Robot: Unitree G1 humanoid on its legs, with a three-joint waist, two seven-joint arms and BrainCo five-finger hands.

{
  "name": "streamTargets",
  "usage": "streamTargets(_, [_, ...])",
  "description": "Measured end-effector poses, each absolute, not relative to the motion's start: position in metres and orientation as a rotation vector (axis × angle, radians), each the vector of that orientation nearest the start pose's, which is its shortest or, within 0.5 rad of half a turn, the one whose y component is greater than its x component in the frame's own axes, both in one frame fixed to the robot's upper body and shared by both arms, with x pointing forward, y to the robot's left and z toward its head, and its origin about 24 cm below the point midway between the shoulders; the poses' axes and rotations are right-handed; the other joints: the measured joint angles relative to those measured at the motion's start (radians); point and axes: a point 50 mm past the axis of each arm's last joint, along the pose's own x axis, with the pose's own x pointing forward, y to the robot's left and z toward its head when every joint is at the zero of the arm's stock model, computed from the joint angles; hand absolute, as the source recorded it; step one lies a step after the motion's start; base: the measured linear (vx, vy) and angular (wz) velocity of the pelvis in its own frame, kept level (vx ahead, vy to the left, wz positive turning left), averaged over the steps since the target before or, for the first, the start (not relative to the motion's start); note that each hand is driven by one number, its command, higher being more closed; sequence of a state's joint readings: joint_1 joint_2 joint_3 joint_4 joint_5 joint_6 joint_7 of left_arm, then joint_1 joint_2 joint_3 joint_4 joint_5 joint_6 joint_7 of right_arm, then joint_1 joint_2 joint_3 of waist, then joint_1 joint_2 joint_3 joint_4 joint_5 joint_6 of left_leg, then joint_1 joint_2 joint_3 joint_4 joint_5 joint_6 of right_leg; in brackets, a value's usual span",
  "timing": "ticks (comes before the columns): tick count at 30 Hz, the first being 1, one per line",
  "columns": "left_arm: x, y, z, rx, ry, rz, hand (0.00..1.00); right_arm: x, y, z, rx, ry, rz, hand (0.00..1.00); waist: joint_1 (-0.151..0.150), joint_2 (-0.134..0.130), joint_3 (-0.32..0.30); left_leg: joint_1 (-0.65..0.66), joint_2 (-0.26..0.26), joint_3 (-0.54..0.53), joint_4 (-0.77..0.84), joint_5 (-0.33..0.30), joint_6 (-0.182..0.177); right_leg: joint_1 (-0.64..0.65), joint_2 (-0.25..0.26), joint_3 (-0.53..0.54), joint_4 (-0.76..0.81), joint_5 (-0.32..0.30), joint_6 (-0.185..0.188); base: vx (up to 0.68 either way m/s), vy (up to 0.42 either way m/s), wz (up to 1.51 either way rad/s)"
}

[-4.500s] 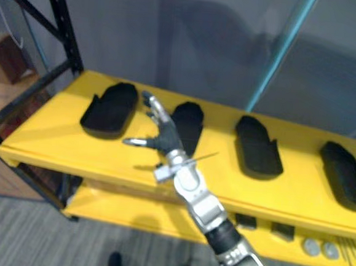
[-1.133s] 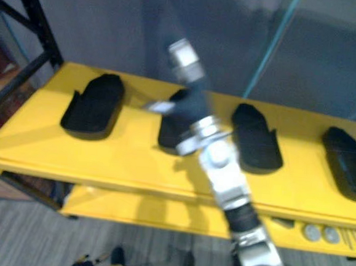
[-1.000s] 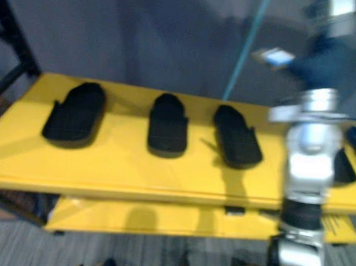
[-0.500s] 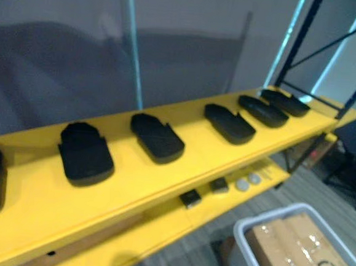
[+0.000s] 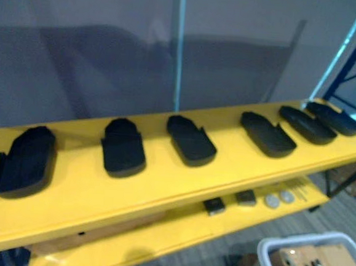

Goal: Walk over and take plastic housings, then place them on the shelf

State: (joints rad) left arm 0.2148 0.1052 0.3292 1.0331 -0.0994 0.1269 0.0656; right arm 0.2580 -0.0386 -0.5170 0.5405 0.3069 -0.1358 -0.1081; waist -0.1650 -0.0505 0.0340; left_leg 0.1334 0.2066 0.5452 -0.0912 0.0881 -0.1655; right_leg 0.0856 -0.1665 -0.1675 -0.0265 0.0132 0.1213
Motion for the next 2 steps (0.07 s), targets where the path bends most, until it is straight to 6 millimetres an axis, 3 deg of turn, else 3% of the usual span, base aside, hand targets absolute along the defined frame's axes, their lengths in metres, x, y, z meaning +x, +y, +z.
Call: streamTargets(2, [0.0228,0.2338,-0.1663,-0.142,1.326,0.529,0.0,0.0905,-0.2739,-0.1087,0.278,0.631,-0.807,0.0,0.009,-0.004,0.005,0.005,-0.004,-0.015,0.0,-0.004,-0.003,0.016,-0.004,-0.022,0.004,-0.005,-0.007,0.13,0.026,0.19])
